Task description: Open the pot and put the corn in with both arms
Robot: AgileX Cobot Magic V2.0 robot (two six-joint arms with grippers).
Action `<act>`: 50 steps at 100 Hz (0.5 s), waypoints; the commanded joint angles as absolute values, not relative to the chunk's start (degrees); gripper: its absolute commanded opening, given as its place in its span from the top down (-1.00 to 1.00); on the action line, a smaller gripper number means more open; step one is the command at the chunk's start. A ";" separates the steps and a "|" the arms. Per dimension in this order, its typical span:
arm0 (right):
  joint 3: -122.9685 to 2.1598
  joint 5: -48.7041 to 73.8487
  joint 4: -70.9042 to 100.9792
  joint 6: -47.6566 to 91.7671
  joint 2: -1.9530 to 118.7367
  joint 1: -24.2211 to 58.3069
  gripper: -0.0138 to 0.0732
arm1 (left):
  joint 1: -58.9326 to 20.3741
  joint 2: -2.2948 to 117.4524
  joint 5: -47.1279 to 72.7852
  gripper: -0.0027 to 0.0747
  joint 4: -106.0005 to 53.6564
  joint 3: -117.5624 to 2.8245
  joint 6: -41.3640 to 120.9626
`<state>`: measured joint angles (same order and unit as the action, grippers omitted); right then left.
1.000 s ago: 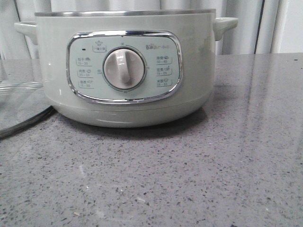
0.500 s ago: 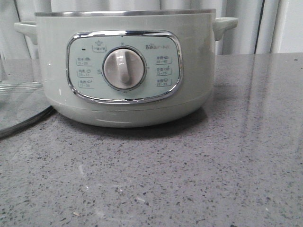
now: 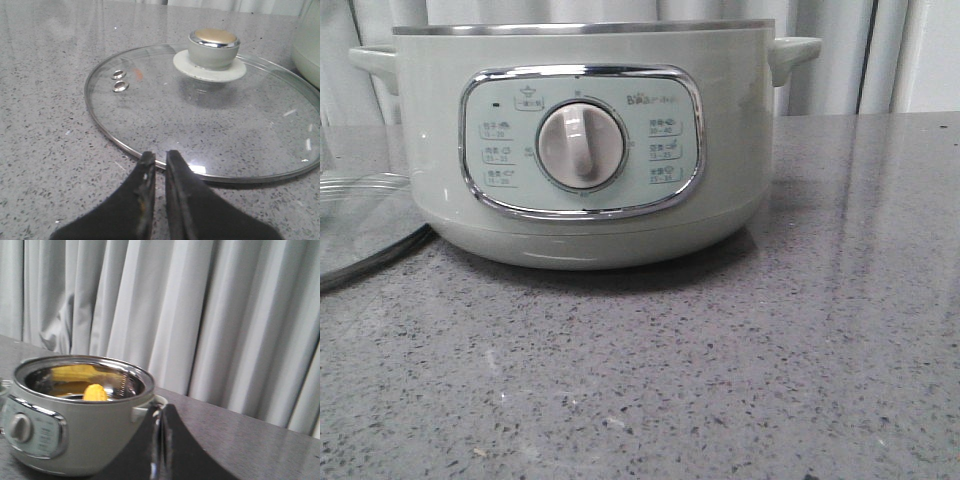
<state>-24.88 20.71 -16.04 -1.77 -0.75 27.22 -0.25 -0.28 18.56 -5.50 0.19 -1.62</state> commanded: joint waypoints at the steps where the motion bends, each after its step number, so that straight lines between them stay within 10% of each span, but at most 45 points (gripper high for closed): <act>1: -24.48 15.53 -19.22 -1.36 -1.63 23.43 0.83 | -0.12 -1.94 16.40 0.98 -6.18 1.35 -2.10; 50: -0.33 -32.35 -8.87 -10.22 -1.85 -10.97 0.83 | -0.12 -1.94 16.40 0.98 -6.18 1.35 -2.10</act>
